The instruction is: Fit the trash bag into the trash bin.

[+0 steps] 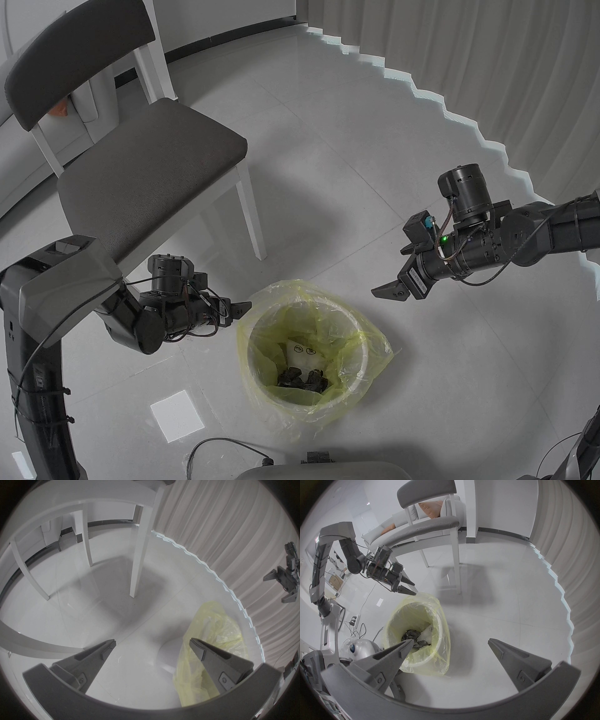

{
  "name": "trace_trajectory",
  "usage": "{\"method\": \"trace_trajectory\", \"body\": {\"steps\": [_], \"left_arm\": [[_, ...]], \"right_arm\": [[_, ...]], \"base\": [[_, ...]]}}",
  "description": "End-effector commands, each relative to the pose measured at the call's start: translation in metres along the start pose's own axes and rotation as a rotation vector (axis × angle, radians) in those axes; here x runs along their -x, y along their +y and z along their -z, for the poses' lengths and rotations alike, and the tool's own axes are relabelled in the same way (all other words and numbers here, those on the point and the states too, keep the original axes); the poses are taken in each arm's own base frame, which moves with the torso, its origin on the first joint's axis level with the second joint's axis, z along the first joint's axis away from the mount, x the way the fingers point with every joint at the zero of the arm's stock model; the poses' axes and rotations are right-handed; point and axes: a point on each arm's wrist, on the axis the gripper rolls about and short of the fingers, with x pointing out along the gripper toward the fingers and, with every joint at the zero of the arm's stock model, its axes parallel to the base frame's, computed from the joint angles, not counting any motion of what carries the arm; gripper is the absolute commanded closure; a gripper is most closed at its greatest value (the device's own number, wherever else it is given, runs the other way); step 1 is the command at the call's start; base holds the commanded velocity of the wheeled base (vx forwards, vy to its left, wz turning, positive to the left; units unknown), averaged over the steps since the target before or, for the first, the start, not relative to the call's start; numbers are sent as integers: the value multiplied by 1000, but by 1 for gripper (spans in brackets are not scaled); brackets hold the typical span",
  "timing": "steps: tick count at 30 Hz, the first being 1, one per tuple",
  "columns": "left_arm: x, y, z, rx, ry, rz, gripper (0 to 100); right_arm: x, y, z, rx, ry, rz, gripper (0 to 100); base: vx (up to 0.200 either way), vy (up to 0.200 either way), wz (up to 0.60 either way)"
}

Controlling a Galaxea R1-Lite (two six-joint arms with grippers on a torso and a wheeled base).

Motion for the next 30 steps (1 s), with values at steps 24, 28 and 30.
{"method": "trace_trajectory", "body": {"steps": [24, 28, 30], "left_arm": [[-47, 8, 29, 54, 126, 36, 0], [-47, 8, 28, 44, 136, 30, 0], [-49, 8, 25, 40, 129, 27, 0]], "right_arm": [[11, -17, 13, -14, -24, 59, 0], [11, -17, 13, -14, -24, 59, 0], [11, -17, 13, -11, -24, 60, 0]], "base": [[0, 0, 0], [0, 0, 0], [0, 0, 0]]}}
